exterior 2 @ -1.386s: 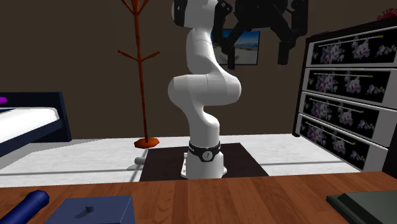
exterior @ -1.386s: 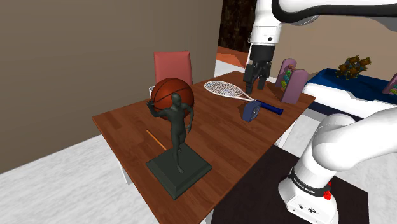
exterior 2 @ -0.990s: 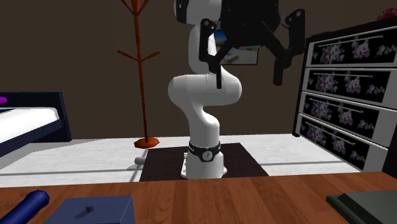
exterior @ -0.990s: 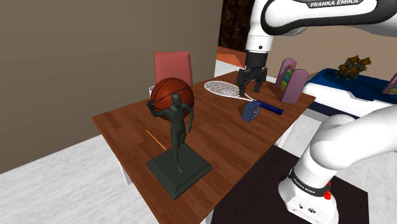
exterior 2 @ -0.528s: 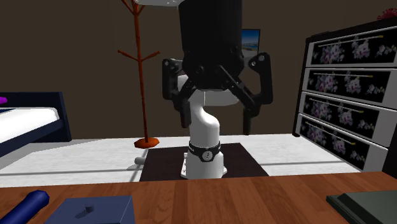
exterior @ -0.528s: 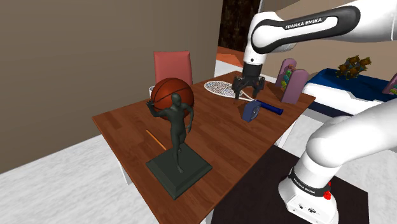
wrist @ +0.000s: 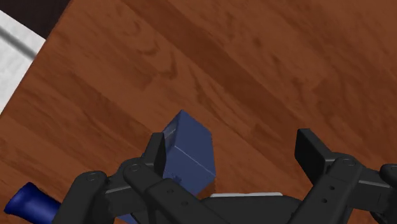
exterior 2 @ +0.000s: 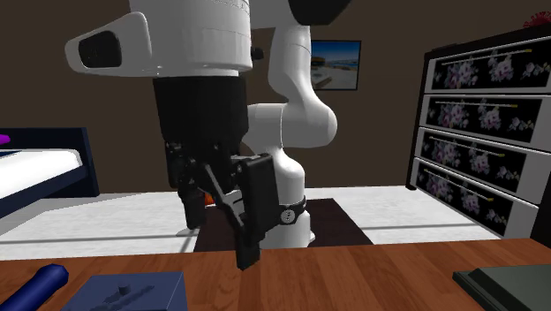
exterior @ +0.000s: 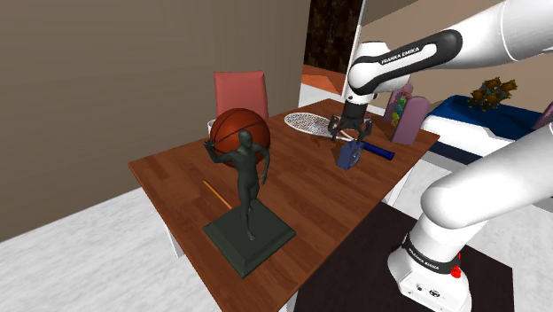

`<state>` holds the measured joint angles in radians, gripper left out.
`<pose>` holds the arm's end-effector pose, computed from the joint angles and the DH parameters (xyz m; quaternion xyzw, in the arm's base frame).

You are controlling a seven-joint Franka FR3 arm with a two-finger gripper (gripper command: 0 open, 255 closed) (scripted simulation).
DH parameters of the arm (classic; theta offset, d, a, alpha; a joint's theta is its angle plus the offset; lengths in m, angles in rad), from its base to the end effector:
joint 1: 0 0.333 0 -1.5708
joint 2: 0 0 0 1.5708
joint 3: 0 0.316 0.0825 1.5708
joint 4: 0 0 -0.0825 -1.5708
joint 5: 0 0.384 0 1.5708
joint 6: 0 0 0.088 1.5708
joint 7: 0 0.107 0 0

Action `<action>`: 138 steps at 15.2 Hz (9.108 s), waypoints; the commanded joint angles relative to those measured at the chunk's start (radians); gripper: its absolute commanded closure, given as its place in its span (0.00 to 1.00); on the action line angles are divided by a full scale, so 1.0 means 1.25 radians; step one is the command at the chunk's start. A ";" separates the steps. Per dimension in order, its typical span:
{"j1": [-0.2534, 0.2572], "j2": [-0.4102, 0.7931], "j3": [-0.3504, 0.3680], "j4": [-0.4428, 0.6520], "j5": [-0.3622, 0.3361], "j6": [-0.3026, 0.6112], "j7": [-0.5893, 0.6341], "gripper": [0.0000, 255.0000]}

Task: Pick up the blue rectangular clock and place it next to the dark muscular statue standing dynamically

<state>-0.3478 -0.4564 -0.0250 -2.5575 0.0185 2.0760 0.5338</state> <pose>0.3664 -0.1422 0.4207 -0.8974 0.4408 0.0137 0.0125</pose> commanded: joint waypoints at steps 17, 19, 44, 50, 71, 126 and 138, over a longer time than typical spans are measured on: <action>-0.068 0.132 -0.021 -0.058 -0.025 0.211 0.100 0.00; -0.068 0.132 -0.021 -0.058 -0.025 0.211 0.100 0.00; -0.069 0.041 -0.018 0.026 -0.027 0.036 0.103 1.00; -0.069 0.016 -0.017 0.072 -0.027 -0.035 0.103 1.00; -0.068 -0.014 -0.013 0.275 -0.026 -0.267 0.104 1.00; 0.000 -0.111 0.182 0.664 0.089 -0.743 0.378 1.00; 0.028 -0.179 0.356 0.679 0.223 -0.785 0.607 1.00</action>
<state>-0.3150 -0.6704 0.4035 -1.6992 0.2831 1.0903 1.2723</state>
